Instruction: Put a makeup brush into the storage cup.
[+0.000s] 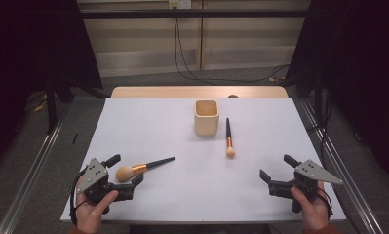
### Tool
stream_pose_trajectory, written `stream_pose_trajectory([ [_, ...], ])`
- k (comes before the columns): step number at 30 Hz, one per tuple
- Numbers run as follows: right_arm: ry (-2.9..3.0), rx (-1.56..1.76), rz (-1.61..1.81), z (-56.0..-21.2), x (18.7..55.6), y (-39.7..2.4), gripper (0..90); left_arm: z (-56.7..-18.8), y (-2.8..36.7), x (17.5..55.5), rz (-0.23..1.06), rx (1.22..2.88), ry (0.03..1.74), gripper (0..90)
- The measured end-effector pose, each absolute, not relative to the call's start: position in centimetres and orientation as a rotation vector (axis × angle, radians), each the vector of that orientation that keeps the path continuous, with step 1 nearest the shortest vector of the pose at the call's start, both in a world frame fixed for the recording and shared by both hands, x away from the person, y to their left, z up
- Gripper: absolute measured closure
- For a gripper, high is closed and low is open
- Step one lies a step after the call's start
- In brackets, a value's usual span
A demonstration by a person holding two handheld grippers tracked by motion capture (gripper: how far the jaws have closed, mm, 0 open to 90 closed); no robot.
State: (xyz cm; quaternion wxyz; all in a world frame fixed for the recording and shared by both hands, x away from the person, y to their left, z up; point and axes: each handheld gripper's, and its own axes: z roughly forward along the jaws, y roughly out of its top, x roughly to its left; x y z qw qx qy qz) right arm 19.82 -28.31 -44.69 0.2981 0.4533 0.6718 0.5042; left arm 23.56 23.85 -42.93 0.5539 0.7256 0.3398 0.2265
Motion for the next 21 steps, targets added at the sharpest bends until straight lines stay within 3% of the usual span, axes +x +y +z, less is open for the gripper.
stream_pose_trajectory([
  [21,1.803,1.186,1.343,-44.6,20.0,-27.8,0.1,-42.4,22.9,24.4,0.539,1.738,0.789,2.5],
])
